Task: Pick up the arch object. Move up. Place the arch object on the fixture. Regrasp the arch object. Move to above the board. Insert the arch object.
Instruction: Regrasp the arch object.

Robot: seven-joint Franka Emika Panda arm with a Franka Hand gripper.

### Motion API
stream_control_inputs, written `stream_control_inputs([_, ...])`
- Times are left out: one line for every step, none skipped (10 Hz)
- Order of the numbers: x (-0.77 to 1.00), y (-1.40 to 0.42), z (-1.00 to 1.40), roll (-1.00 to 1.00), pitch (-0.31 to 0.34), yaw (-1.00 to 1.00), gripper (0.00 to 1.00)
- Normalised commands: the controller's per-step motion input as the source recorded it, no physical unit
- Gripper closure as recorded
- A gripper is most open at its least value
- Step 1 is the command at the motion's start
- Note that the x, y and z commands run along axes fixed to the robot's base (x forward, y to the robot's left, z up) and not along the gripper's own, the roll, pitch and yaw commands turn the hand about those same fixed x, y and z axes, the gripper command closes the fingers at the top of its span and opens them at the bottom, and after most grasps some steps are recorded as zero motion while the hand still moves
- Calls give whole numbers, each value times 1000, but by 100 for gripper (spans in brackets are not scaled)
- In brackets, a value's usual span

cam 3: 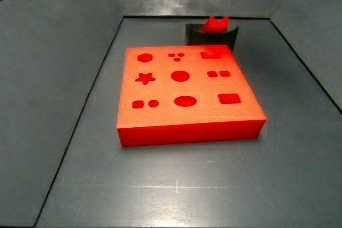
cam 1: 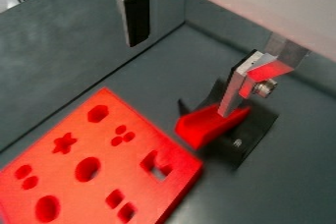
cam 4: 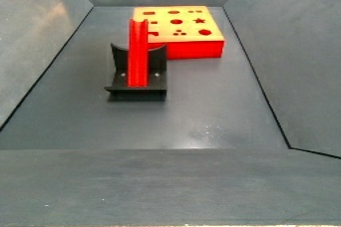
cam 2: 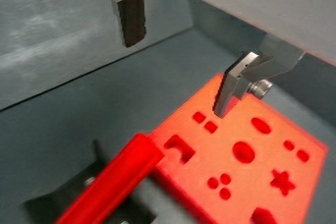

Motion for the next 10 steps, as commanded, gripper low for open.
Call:
stream_control_inputs([13, -23, 1, 1000, 30, 20, 0])
stream_control_inputs([13, -21, 2, 1000, 36, 22, 0])
stream_control_inputs([15, -18, 3, 1000, 40, 24, 0])
stream_control_inputs([26, -18, 7, 1000, 51, 27, 0])
stream_control_inputs([42, -24, -3, 1000, 62, 30, 0])
stream_control_inputs([55, -26, -4, 1000, 72, 34, 0])
stream_control_inputs([62, -28, -1, 1000, 81, 37, 0])
stream_control_inputs([79, -30, -4, 1000, 102, 45, 0])
stream_control_inputs([99, -38, -7, 1000, 126, 57, 0])
stream_control_inputs([107, -42, -5, 1000, 148, 68, 0])
